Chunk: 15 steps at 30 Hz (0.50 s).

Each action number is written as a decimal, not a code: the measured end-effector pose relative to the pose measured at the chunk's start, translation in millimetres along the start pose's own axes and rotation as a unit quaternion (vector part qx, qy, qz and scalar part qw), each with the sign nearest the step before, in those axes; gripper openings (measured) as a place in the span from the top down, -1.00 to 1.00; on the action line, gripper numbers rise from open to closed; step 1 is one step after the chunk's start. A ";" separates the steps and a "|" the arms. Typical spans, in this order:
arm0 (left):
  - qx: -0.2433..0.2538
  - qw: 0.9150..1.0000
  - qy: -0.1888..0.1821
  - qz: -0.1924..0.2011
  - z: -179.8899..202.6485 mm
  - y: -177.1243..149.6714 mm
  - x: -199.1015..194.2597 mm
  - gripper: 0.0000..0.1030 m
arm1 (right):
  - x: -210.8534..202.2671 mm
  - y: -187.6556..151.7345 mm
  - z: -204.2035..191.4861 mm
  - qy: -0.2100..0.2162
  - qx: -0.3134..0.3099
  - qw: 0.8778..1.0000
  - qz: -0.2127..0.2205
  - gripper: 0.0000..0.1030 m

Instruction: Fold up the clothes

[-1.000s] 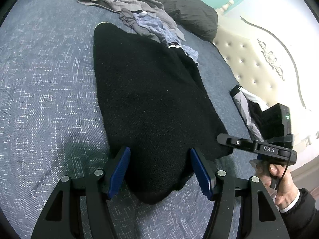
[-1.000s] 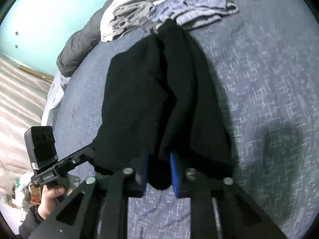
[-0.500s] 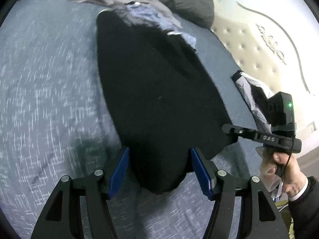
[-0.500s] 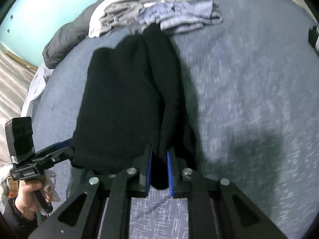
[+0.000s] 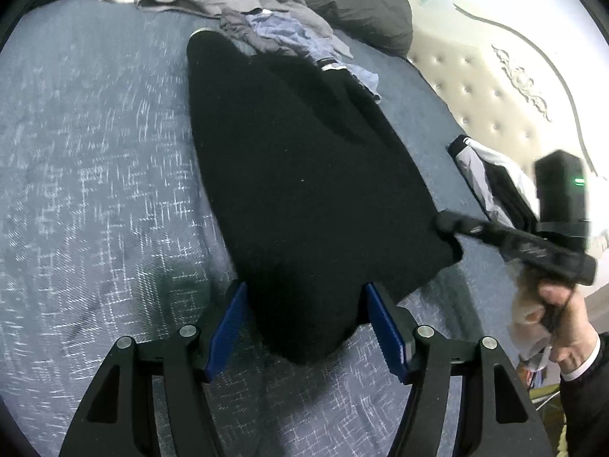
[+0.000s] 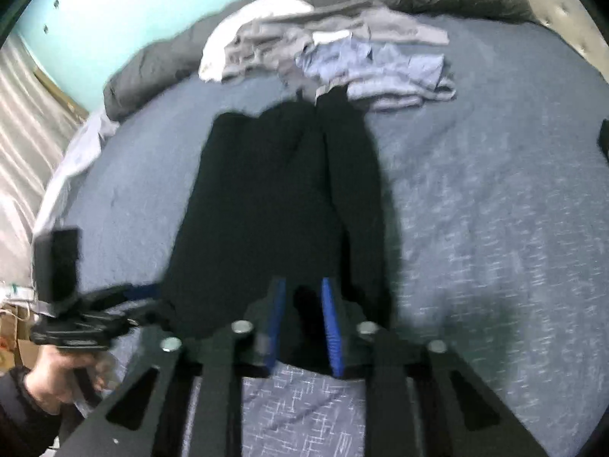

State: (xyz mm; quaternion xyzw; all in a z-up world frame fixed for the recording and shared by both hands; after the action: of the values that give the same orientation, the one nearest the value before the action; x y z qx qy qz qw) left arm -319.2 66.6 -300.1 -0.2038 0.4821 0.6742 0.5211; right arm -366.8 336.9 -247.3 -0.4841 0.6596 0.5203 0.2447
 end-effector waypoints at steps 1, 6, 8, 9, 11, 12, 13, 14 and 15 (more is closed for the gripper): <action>0.003 1.000 0.001 -0.003 -0.7 -1.1 1.5 -0.32 | 6.5 -2.8 3.3 -0.007 0.003 1.000 -0.008 0.74; -0.014 1.000 -0.011 -0.013 -7.0 -9.3 12.5 -0.32 | 28.0 -14.5 21.2 -0.029 0.019 0.999 -0.028 0.94; -0.020 1.000 -0.015 -0.013 -7.2 -10.3 12.5 -0.32 | 30.4 -15.9 23.6 -0.034 0.019 0.999 -0.031 0.94; -0.023 1.000 -0.016 -0.013 -7.2 -10.8 12.4 -0.32 | 29.0 -14.8 22.3 -0.038 0.017 0.999 -0.033 0.94; -0.026 0.999 -0.018 -0.006 -7.1 -9.2 6.5 -0.32 | 20.4 -10.6 18.4 -0.041 0.016 0.999 -0.025 0.94; -0.026 0.999 -0.018 -0.002 -8.5 -8.3 3.4 -0.32 | 14.3 -9.7 16.5 -0.039 0.015 0.999 -0.016 0.94; -0.026 1.000 -0.018 0.001 -9.8 -7.3 0.3 -0.32 | 9.2 -10.1 14.5 -0.039 0.010 0.999 -0.008 0.94; -0.028 0.999 -0.018 0.001 -11.5 -6.5 0.3 -0.32 | 7.7 -10.8 14.4 -0.042 0.007 0.999 -0.007 0.94; -0.030 0.999 -0.018 0.001 -13.1 -5.7 0.3 -0.32 | 9.2 -12.1 16.1 -0.045 0.007 0.999 -0.012 0.94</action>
State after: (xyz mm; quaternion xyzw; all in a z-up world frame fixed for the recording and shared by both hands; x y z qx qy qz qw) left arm -317.2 55.4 -308.8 -0.2068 0.4525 0.6922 0.5228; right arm -362.6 348.3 -265.8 -0.4661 0.6458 0.5341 0.2838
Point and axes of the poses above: each gripper's, at about its wrist camera, not at the fingertips, and x roughly the way its jaws point, z to its right, y to its top, the point moved 1 cm from there along x, roughly the way its jaws point, and after that the axes turned 2 degrees about y, right-handed, at the moved point
